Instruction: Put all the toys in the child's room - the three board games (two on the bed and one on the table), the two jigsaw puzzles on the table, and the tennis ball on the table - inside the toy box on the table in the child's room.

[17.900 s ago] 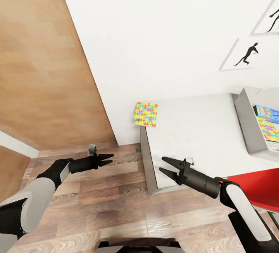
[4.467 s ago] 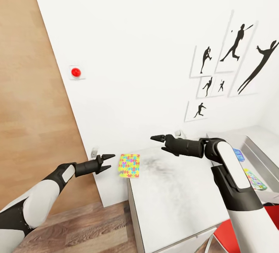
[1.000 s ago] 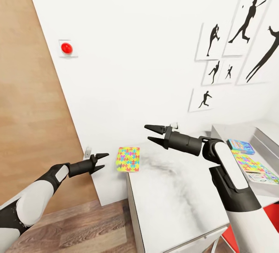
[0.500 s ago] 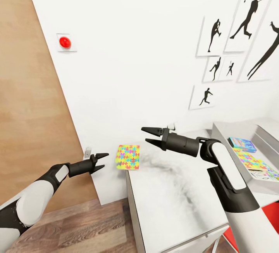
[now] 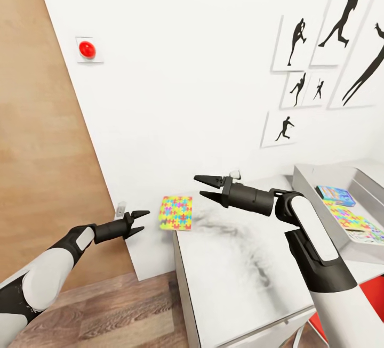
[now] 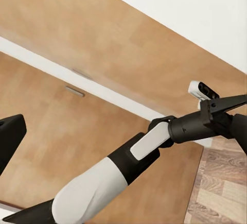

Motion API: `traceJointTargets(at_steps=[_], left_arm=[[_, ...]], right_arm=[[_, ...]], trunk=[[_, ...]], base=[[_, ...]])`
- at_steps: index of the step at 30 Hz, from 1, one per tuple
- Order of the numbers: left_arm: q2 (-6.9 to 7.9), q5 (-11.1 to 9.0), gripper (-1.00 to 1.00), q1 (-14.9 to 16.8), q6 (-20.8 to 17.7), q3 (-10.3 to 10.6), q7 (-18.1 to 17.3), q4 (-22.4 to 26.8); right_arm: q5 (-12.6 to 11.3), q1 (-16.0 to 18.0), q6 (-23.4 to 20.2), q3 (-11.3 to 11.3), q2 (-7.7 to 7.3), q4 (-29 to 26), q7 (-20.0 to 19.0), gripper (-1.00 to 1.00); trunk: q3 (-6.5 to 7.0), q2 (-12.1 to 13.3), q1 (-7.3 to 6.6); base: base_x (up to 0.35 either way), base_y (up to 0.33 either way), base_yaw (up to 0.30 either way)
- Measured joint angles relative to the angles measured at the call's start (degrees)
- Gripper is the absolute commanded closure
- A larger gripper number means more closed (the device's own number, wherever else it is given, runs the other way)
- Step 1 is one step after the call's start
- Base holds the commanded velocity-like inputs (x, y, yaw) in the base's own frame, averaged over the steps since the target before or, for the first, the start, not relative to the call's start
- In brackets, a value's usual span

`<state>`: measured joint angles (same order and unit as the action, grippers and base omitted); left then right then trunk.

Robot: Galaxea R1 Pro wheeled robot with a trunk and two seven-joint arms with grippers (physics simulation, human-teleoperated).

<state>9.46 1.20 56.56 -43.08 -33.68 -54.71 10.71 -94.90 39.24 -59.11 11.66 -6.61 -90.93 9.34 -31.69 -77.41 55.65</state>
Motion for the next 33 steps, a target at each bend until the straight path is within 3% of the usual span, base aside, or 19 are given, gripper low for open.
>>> traceJointTargets(at_steps=[12, 24, 33], left_arm=[[-0.17, 0.08, -1.0, 0.0, 0.0, 0.02, 0.0, -0.02], [-0.23, 0.11, -1.0, 0.0, -0.01, 0.01, 0.0, 0.0], [-0.8, 0.14, -1.0, 0.01, 0.06, 0.0, 0.03, -0.01]], right_arm=[[0.07, 0.0, 0.05, -0.01, 0.05, 0.0, -0.11, -1.0], [-0.01, 0.0, -0.1, 0.06, 0.05, 0.0, -0.17, -1.0], [-0.03, -0.01, -0.1, 0.04, 0.04, -0.02, -0.17, -1.0]], trunk=[[-2.16, -4.81, 2.64], [-2.15, -4.83, 2.64], [-1.7, -4.83, 2.64]], base=[[0.0, 0.0, 0.0], [0.042, -0.006, -0.007], [0.074, -0.069, -0.185]])
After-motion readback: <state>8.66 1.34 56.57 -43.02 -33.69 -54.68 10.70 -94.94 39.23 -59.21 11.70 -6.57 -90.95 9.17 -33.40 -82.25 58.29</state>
